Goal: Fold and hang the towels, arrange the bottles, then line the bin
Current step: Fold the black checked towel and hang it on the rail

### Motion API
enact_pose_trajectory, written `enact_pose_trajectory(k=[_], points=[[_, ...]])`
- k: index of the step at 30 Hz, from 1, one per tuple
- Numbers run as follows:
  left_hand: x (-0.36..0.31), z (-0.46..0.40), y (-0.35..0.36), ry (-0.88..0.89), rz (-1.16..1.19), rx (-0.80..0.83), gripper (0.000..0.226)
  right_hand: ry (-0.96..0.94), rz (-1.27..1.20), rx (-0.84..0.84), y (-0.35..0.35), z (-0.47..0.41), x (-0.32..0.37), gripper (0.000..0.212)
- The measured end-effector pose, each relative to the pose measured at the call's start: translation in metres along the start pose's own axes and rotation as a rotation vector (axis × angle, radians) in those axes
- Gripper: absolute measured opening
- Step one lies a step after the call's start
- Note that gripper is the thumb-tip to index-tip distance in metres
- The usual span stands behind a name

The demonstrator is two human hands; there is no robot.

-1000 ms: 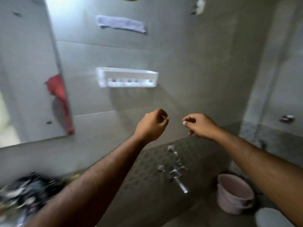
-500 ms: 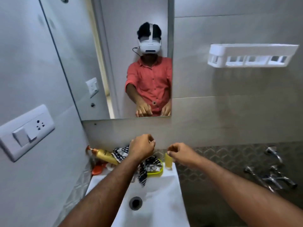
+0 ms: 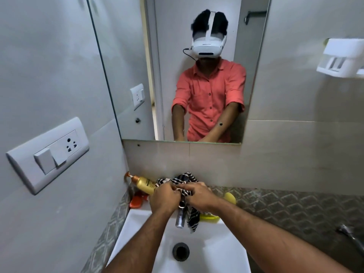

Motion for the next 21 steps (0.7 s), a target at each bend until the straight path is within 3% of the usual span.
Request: enact_pose_trajectory(k=[4,7,13,17,21], points=[[-0.016,-0.005,-0.011,0.067,0.172,-0.102,0.014,-0.063,-0.126,-0.095,-0.006,-0.001,0.002,0.079],[-0.039,-0.01,-0.026,0.076,0.517,-0.087,0.009,-0.101,-0.372,-0.232,-0.031,0.006,-0.005,0.067],[-0.139,0.013,-0.086,0.332,0.988,0.02,0.01,-0.253,-0.643,-0.483,-0.122,0.034,0.018,0.047],[-0.211,0.051,-0.136,0.387,1.239,0.053,0.008,-0.281,-0.666,-0.578,-0.177,0.071,0.026,0.048],[-0.273,0.095,-0.18,0.506,1.27,0.024,0.008,-0.275,-0.663,-0.591,-0.212,0.11,0.022,0.06]])
Point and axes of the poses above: each hand's wrist, its own z-axis away from the middle knuckle, its own y-axis out of the palm, x = y × z, the point moved 9 cm from there along -z, towards the middle knuckle
